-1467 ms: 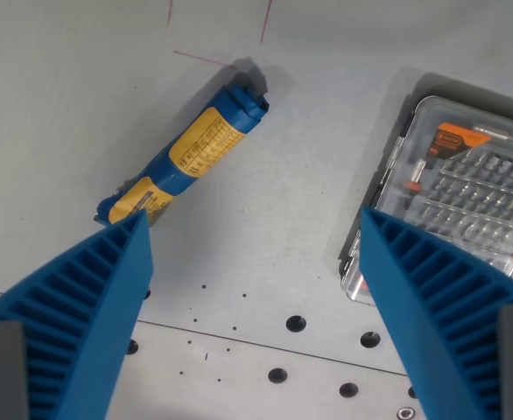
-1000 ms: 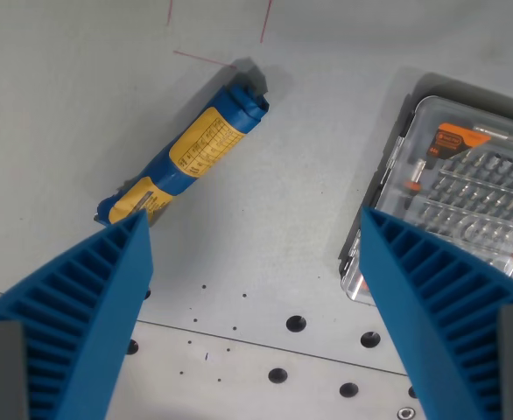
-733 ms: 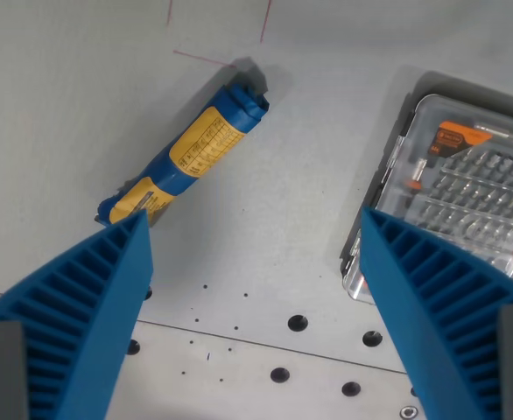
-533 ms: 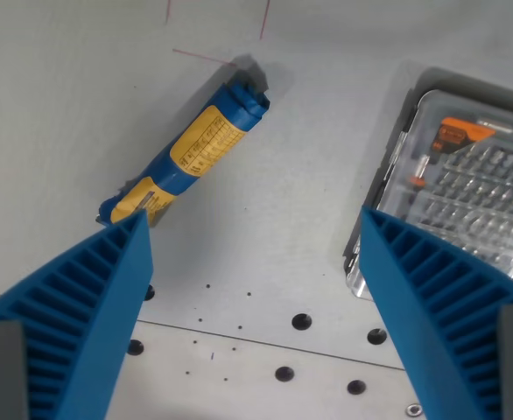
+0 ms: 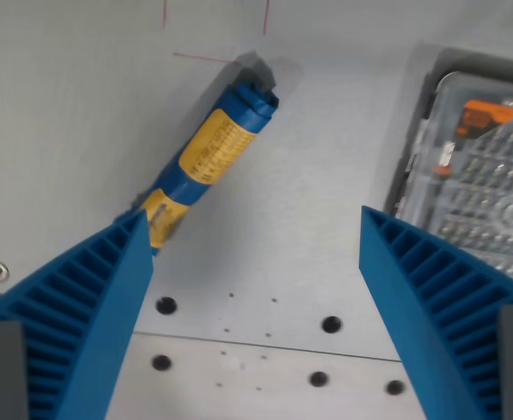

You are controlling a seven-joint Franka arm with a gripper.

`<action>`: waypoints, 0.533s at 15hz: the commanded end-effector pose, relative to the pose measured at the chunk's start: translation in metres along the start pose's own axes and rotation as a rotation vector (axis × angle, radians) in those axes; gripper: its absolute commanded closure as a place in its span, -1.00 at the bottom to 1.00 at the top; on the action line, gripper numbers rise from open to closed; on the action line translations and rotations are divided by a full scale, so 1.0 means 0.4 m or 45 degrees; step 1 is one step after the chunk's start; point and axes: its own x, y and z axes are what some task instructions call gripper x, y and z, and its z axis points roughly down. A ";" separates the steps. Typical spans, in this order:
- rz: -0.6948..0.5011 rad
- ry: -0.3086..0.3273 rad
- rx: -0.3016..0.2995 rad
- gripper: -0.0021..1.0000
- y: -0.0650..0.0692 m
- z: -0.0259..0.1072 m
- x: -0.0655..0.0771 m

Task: Move above the blue bag

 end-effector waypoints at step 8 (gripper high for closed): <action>0.535 0.131 0.010 -1.00 -0.041 0.109 -0.030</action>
